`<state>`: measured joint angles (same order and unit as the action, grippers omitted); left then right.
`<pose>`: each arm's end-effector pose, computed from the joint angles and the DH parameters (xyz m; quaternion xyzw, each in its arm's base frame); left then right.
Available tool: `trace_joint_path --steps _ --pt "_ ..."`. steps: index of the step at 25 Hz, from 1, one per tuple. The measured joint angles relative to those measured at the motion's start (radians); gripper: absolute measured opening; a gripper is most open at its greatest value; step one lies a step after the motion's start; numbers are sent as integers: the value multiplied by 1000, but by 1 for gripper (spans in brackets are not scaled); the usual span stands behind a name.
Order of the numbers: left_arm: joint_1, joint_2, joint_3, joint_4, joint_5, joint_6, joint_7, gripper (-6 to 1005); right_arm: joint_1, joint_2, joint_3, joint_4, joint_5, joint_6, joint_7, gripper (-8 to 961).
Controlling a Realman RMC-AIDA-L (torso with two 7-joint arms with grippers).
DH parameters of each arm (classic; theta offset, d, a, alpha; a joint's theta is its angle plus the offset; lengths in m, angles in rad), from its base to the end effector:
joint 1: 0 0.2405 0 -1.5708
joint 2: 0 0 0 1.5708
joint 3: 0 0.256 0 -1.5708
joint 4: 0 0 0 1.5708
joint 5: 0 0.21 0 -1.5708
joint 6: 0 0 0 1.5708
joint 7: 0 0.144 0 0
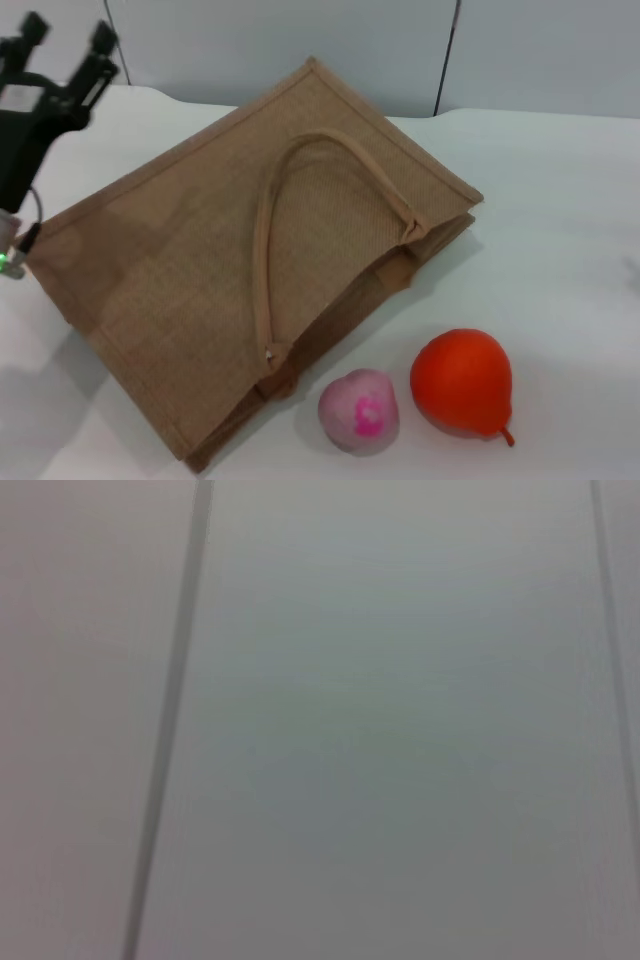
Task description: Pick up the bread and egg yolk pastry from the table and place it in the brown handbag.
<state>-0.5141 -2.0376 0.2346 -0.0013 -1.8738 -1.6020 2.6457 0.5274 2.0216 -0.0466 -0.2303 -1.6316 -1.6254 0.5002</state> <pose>-0.2921 0.3298 0.0413 -0.6628 -0.1525 -0.4927 0.5429 0.2923 0.3382 0.0702 -0.7367 0.0415 0.4196 0.5286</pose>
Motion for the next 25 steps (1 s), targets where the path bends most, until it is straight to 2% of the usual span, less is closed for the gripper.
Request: trace_joint_path --steps 3,17,25 --pt "23 -1 0 -6 -45 -58 1 880 -5 0 18 32 8 -8 -41 884" --pt "27 -2 -1 -70 -131 -116 -5 878 0 -3 25 45 11 -55 -38 884" --pt "24 -2 -2 -91 -149 -134 -5 877 -24 -3 83 46 12 -64 -36 884"
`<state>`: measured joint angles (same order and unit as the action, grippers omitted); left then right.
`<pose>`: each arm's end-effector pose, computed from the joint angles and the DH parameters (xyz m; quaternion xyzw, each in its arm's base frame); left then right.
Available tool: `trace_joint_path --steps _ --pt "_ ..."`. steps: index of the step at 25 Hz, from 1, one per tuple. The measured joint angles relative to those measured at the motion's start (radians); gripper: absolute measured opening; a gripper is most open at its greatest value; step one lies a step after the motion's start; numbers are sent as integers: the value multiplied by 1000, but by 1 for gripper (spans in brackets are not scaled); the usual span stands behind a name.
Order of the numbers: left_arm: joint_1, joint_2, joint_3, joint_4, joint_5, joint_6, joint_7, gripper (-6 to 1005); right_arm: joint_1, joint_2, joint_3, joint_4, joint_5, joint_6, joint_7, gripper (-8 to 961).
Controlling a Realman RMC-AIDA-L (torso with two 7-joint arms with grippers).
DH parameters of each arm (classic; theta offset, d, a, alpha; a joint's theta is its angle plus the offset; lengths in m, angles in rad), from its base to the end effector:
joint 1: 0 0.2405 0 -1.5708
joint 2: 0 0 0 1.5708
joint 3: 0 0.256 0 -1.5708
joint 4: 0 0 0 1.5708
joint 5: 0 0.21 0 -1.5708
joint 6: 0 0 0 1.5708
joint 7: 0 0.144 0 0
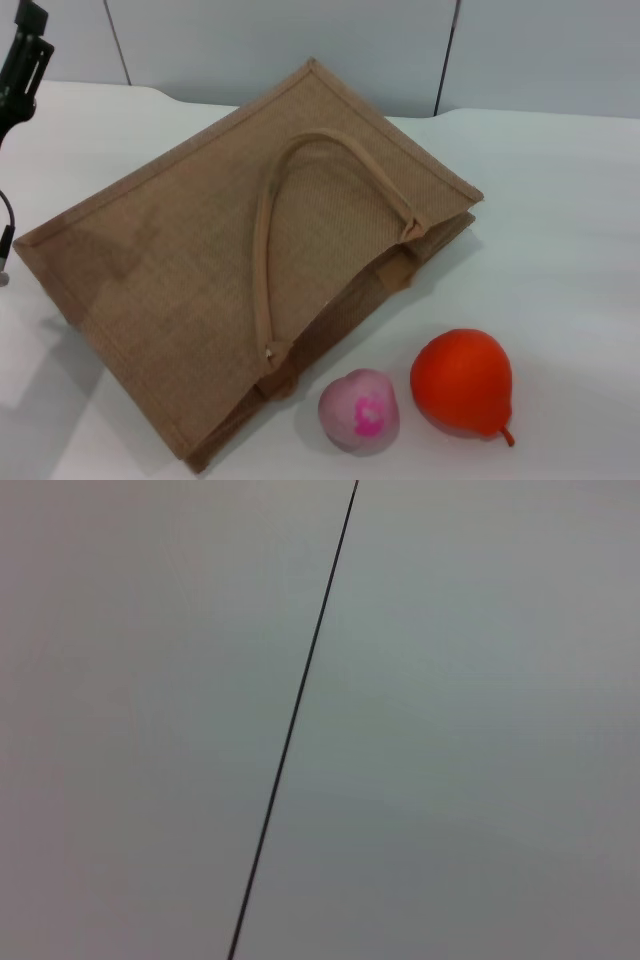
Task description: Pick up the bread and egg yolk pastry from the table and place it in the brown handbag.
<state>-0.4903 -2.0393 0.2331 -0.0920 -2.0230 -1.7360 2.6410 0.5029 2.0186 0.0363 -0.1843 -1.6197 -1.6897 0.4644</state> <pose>-0.2942 0.3096 0.0510 -0.5868 -0.1618 -0.5510 0.5708 0.2975 0.3253 0.0773 -0.7001 0.0397 0.4435 0.5582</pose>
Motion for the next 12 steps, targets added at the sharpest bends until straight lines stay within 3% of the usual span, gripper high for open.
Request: trace_joint_path --steps 12 --pt "15 2 0 0 -46 -76 -1 876 -3 1 5 15 0 5 10 884"
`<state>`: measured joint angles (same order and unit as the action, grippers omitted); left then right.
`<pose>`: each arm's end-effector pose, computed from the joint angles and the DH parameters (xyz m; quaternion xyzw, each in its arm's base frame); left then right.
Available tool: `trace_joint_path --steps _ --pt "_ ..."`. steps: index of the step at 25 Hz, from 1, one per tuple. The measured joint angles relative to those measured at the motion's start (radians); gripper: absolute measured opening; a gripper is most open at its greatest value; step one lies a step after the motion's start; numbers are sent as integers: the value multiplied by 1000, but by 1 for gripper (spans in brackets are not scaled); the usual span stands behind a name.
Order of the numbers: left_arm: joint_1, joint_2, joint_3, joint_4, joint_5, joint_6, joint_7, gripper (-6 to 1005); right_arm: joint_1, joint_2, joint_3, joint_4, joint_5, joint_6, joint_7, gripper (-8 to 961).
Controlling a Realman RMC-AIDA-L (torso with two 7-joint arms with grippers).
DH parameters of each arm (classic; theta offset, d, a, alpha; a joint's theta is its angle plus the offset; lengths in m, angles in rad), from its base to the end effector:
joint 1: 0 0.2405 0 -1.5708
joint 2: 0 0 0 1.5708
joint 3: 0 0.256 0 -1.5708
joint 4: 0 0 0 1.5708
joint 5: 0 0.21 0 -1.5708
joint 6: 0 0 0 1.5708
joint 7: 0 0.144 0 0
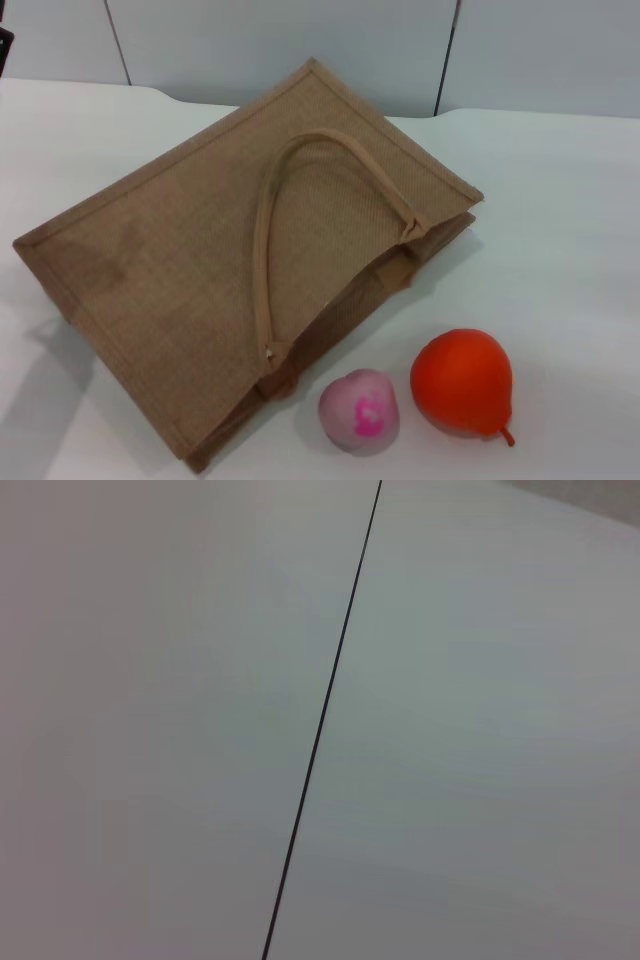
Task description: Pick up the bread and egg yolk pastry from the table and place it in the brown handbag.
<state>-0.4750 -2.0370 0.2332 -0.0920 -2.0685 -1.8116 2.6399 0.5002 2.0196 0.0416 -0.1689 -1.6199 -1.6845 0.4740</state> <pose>-0.2954 0.2994 0.0624 -0.5612 -0.1384 -0.5687 0.5851 0.2983 0.3245 0.0745 -0.6975 0.0518 0.4490 0.5561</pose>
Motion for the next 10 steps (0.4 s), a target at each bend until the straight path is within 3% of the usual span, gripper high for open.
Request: trace_joint_path --steps 10 --pt "3 -1 0 0 -4 -23 2 876 -6 -1 0 9 0 9 0 884"
